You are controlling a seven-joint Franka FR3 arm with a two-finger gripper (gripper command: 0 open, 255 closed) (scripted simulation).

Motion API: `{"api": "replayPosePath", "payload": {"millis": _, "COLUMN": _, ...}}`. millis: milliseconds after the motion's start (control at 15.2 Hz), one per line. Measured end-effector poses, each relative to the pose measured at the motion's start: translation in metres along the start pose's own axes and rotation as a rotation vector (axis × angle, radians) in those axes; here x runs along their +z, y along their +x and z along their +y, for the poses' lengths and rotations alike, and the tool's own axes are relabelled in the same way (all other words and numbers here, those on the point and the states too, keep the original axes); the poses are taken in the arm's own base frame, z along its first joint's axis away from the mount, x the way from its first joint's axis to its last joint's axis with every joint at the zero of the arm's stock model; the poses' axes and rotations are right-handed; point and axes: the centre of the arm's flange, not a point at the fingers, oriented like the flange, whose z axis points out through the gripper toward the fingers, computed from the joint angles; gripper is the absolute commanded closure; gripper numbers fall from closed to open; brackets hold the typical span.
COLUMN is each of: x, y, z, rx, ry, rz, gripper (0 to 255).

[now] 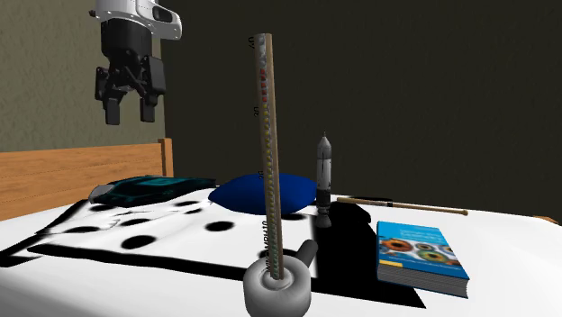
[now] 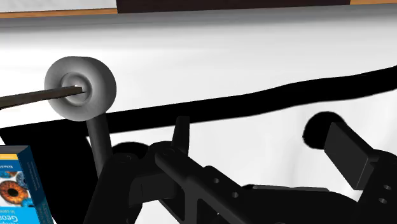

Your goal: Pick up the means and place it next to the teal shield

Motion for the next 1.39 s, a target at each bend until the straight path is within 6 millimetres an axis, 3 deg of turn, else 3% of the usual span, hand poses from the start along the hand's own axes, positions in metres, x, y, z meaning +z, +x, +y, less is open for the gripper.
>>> {"api": "replayPosePath", "payload": {"millis": 198, "x": 0.009, "y": 0.007, "z": 0.012, "rx": 0.000, "ry": 0.005, "rz": 0.002, "gripper": 0}}
{"api": "replayPosePath", "payload": {"millis": 1386, "x": 0.152, "y": 0.109, "z": 0.169, "rx": 0.000, "ry": 0.081, "rz": 0.040, "gripper": 0}}
